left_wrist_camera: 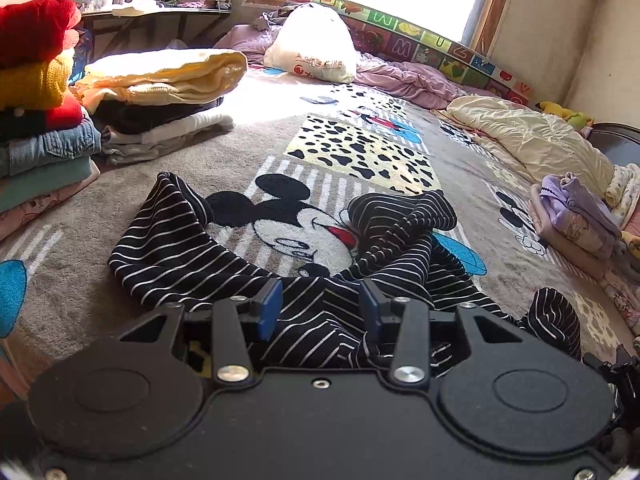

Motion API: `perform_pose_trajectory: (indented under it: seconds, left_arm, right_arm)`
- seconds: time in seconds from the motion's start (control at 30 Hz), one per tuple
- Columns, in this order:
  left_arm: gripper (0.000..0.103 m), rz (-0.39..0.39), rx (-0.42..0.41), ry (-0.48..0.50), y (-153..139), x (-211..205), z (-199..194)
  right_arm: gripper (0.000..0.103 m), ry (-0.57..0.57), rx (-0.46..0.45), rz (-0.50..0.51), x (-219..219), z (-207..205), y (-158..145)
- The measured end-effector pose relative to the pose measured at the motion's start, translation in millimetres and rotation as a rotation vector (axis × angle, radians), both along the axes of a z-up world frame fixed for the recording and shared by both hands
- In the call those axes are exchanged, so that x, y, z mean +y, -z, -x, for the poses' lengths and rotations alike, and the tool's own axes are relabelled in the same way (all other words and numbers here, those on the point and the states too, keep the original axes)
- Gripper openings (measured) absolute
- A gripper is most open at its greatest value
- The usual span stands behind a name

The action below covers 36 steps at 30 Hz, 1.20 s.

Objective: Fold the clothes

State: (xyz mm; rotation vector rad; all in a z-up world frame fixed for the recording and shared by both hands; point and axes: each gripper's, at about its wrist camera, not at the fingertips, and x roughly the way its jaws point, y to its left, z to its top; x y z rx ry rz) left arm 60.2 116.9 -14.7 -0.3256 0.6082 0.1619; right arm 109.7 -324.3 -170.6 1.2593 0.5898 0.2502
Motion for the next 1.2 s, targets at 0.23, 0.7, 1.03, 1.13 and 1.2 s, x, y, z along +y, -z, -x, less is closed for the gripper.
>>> perform_pose_trajectory:
  seconds: [0.23,0.7,1.03,1.13,1.2]
  left_arm:
    - [0.041,-0.019,-0.014,0.007,-10,-4,10]
    - [0.042,-0.01,-0.04,0.002,-20,-3,19]
    - [0.043,0.053,-0.022,0.039,7,9,1]
    - [0.043,0.085,-0.013,0.024,20,24,0]
    - [0.043,0.111,-0.001,0.004,29,34,-3]
  right_arm:
    - [0.013,0.148,0.111,0.052,-3,0,14]
    - [0.039,0.104,0.05,0.564,12,-13,-22]
    - [0.01,0.186,-0.12,0.667,-14,-3,-65]
    - [0.01,0.28,-0.153,0.778,-36,-1,-86]
    - [0.01,0.324,-0.106,0.795,-48,-5,-87]
